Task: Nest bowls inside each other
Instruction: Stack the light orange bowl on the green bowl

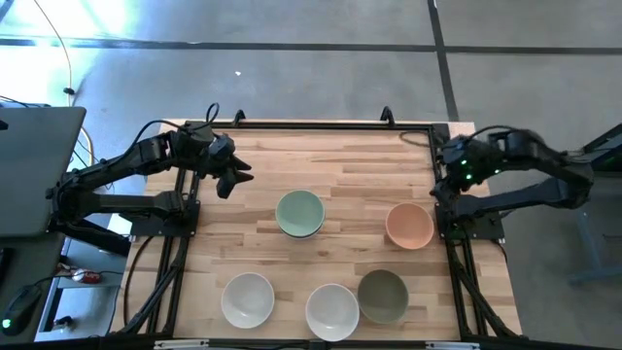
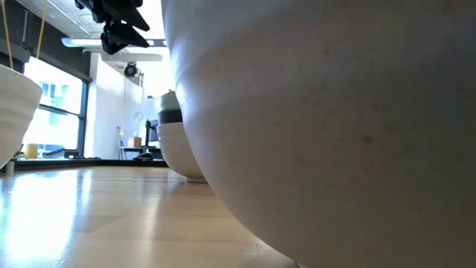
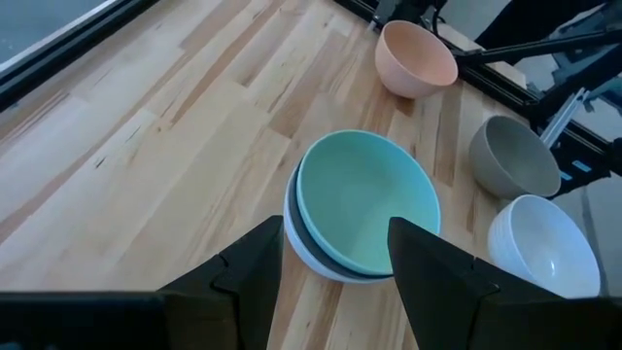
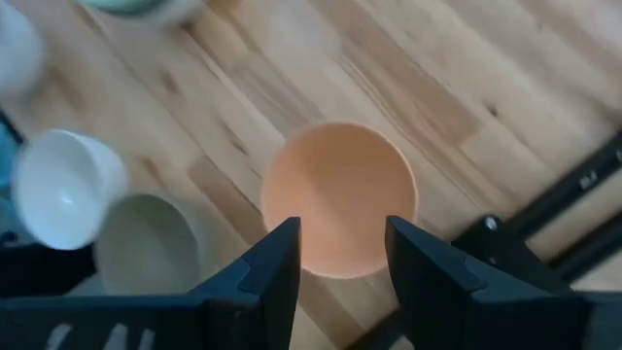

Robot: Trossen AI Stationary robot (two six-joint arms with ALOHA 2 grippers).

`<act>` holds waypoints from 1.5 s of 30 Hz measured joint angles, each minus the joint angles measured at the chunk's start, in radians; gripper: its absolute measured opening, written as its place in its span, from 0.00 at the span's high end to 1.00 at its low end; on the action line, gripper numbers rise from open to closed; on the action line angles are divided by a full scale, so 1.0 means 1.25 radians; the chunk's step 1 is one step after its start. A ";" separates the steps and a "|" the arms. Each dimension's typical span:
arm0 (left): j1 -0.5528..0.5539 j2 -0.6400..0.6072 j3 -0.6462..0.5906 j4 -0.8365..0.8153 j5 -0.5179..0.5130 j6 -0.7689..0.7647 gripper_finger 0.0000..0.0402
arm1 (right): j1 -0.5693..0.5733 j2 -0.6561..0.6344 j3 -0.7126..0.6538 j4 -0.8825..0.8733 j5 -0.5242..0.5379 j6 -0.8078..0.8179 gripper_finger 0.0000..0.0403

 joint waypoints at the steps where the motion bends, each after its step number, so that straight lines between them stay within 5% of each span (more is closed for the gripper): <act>1: 0.000 0.000 0.000 0.000 -0.001 -0.001 0.56 | 0.000 -0.002 -0.020 0.001 0.001 0.004 0.64; 29: -0.001 0.001 0.000 0.040 0.000 0.001 0.56 | -0.001 0.056 -0.326 0.076 0.016 0.160 0.64; 39: -0.001 0.001 0.000 0.039 0.000 0.001 0.56 | -0.001 0.056 -0.378 0.102 -0.003 0.211 0.76; 45: -0.001 0.001 0.000 0.039 0.000 0.001 0.56 | -0.001 0.056 -0.400 0.157 -0.021 0.216 0.75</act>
